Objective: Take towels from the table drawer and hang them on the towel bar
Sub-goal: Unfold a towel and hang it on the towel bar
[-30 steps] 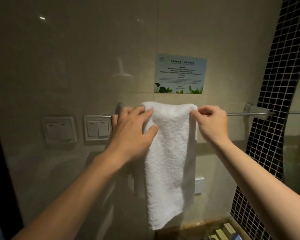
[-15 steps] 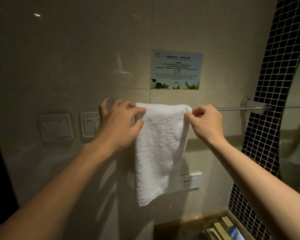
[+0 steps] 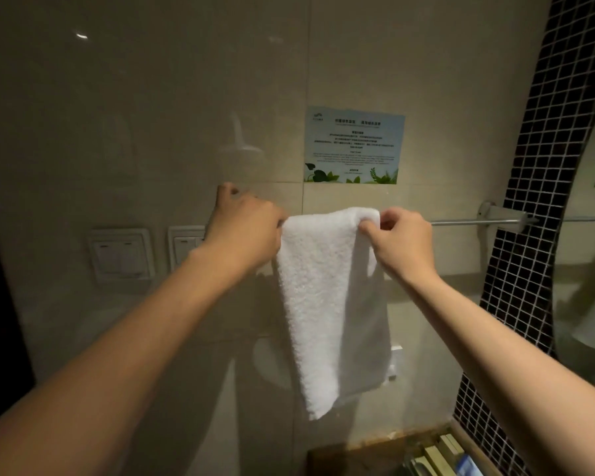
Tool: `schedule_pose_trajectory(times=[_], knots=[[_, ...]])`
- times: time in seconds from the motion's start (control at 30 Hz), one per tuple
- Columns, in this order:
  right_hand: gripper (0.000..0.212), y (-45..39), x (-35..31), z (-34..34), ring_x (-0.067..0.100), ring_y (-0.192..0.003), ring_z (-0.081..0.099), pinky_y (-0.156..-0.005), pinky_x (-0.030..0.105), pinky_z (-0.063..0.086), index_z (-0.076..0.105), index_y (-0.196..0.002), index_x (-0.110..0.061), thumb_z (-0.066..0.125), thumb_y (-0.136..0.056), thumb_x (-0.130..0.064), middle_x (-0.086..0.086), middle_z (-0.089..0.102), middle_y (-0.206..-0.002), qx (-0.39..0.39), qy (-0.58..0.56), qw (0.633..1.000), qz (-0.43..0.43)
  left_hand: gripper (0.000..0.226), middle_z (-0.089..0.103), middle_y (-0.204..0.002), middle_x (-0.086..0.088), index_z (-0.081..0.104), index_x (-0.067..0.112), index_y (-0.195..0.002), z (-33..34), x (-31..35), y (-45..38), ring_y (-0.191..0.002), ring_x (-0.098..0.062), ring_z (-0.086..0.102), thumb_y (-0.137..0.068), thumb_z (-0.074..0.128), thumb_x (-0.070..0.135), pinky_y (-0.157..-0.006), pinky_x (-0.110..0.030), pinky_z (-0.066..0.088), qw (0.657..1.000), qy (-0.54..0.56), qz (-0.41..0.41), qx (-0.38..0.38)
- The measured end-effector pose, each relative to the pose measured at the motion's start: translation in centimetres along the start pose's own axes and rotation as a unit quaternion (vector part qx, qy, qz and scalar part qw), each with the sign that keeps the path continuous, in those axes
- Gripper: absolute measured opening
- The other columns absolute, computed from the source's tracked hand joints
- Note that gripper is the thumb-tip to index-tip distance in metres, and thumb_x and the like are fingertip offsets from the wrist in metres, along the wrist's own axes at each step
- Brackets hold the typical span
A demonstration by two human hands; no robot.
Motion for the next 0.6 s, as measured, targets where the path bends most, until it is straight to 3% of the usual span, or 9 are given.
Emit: schedule_pose_trajectory(times=[0.07,0.13,0.27,0.33,0.4,0.5,0.6], knots=[[0.019,-0.8,-0.9,-0.1,0.027,-0.086,0.066,-0.084,0.040,0.052,0.069,-0.084,-0.020,0.064,-0.086,-0.038,0.003,0.073,-0.085,0.004,0.037,0.999,-0.001,0.035,0.066,-0.078,0.010,0.074,0.035,-0.091,0.1,-0.3,-1.2,-0.083,-0.018,0.055,-0.091,0.043,0.019,-0.091,-0.044,0.021,0.998,0.026,-0.016,-0.056],[0.022,-0.8,-1.0,-0.1,0.027,-0.094,0.064,-0.095,0.037,0.039,0.066,-0.096,-0.022,0.061,-0.086,-0.040,0.000,0.071,-0.090,0.003,0.078,0.997,0.010,0.038,0.064,-0.078,0.008,0.074,0.035,-0.093,0.5,-0.5,-2.1,-0.083,-0.018,0.054,-0.089,0.041,0.015,-0.092,-0.044,0.020,0.994,0.044,-0.027,-0.099],[0.042,0.4,-0.6,-0.2,0.022,-0.095,0.063,-0.100,0.037,0.030,0.054,-0.125,-0.021,0.062,-0.087,-0.038,-0.013,0.061,-0.075,-0.027,0.098,0.995,0.003,0.041,0.065,-0.084,0.005,0.074,0.033,-0.095,1.0,-1.0,-2.7,-0.087,-0.021,0.053,-0.088,0.039,0.012,-0.096,-0.045,0.018,0.985,0.076,-0.043,-0.150],[0.048,0.8,-0.1,-0.5,0.021,-0.094,0.063,-0.099,0.037,0.031,0.051,-0.130,-0.022,0.063,-0.086,-0.037,-0.011,0.064,-0.076,-0.038,0.107,0.994,-0.003,0.037,0.065,-0.082,0.004,0.072,0.028,-0.089,0.7,-0.4,-2.3,-0.086,-0.021,0.054,-0.086,0.040,0.010,-0.097,-0.046,0.020,0.988,0.066,-0.028,-0.134],[0.047,0.9,0.4,-1.2,0.022,-0.097,0.064,-0.096,0.036,0.033,0.055,-0.127,-0.023,0.064,-0.084,-0.038,-0.009,0.069,-0.088,-0.036,0.110,0.993,0.001,0.028,0.066,-0.084,0.007,0.067,0.028,-0.087,0.1,1.1,-1.3,-0.087,-0.020,0.058,-0.090,0.043,0.013,-0.100,-0.047,0.023,0.995,0.078,0.011,-0.068],[0.049,1.5,1.0,-2.4,0.022,-0.110,0.063,-0.100,0.042,0.044,0.059,-0.128,-0.022,0.066,-0.084,-0.042,-0.002,0.070,-0.115,-0.054,0.122,0.991,-0.013,0.029,0.064,-0.122,0.005,0.061,0.031,-0.119,-0.2,4.2,0.5,-0.116,-0.021,0.055,-0.097,0.042,0.028,-0.110,-0.049,0.020,0.988,0.132,0.073,-0.019],[0.056,3.0,2.0,-3.6,0.024,-0.125,0.057,-0.103,0.044,0.045,0.055,-0.137,-0.019,0.065,-0.085,-0.041,0.003,0.062,-0.135,-0.090,0.168,0.981,-0.042,0.051,0.038,-0.156,0.001,0.041,0.030,-0.147,0.7,7.3,1.8,-0.143,-0.019,0.032,-0.098,0.042,0.043,-0.117,-0.044,0.012,0.980,0.160,0.104,-0.058]])
Point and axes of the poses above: each hand's wrist, its own y-axis away from the middle knuckle, its own z-axis out of the palm, x = y × z, the point moved 4 cm from there along -y, towards the middle knuckle
